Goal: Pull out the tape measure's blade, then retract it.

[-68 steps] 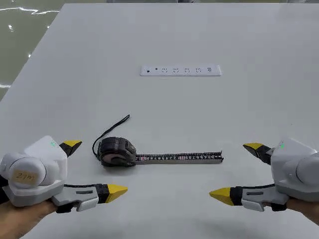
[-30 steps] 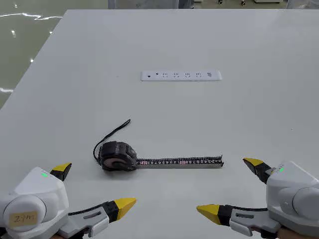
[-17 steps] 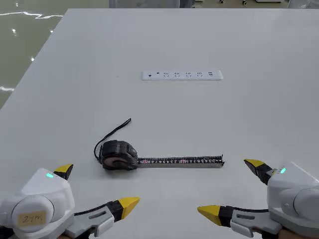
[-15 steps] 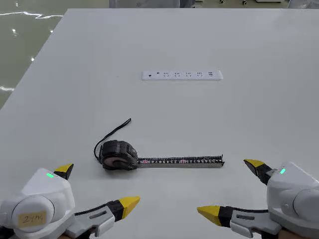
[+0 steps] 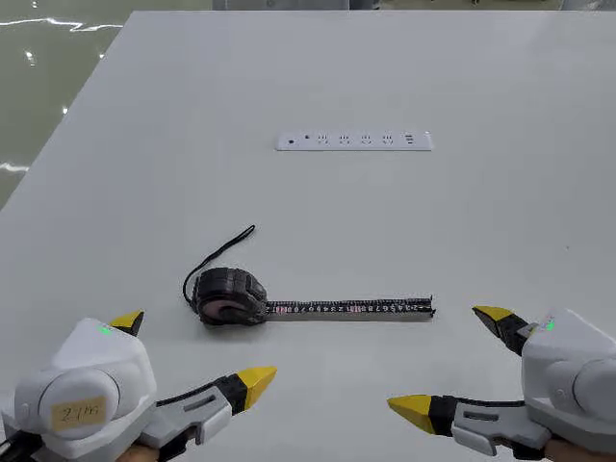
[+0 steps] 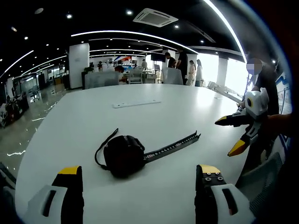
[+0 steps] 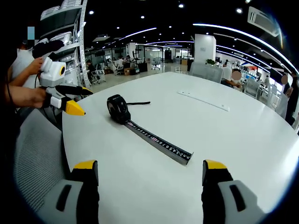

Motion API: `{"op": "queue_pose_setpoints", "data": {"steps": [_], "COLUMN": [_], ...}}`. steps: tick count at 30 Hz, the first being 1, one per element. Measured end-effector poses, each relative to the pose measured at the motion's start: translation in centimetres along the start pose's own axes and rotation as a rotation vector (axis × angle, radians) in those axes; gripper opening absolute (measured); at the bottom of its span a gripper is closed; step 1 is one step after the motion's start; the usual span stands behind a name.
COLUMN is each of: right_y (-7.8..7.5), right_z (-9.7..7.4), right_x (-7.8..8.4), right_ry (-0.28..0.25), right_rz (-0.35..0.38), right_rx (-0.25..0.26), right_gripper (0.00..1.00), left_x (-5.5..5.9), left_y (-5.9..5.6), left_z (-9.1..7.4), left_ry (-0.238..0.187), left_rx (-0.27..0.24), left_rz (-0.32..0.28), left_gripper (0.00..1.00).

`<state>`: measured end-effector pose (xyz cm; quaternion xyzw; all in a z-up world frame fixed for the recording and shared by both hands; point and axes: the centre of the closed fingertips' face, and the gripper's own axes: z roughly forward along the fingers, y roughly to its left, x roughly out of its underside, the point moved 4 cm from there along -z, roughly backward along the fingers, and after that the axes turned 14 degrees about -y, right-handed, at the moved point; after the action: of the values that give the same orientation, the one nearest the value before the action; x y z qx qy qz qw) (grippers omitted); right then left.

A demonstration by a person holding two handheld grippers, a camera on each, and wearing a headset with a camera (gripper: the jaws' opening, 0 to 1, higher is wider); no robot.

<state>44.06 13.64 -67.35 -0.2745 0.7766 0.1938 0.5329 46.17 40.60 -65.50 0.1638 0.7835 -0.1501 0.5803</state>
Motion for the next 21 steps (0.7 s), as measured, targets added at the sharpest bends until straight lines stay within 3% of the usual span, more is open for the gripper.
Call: {"op": "queue_pose_setpoints", "data": {"steps": [7, 21], "right_y": [-0.8, -3.7], "right_z": [0.3, 1.9], "right_x": [0.0, 0.1], "right_ry": [0.006, 0.05], "right_rz": [-0.017, -0.119], "right_rx": [-0.039, -0.175], "right_gripper": [0.91, 0.8], "left_x": [-0.2, -0.2], "left_y": [-0.1, 1.0], "left_z": [0.4, 2.2], "left_ry": [-0.015, -0.025], "left_rx": [-0.06, -0.182], "left_rz": [-0.01, -0.015], "left_gripper": [0.98, 0.98]}}
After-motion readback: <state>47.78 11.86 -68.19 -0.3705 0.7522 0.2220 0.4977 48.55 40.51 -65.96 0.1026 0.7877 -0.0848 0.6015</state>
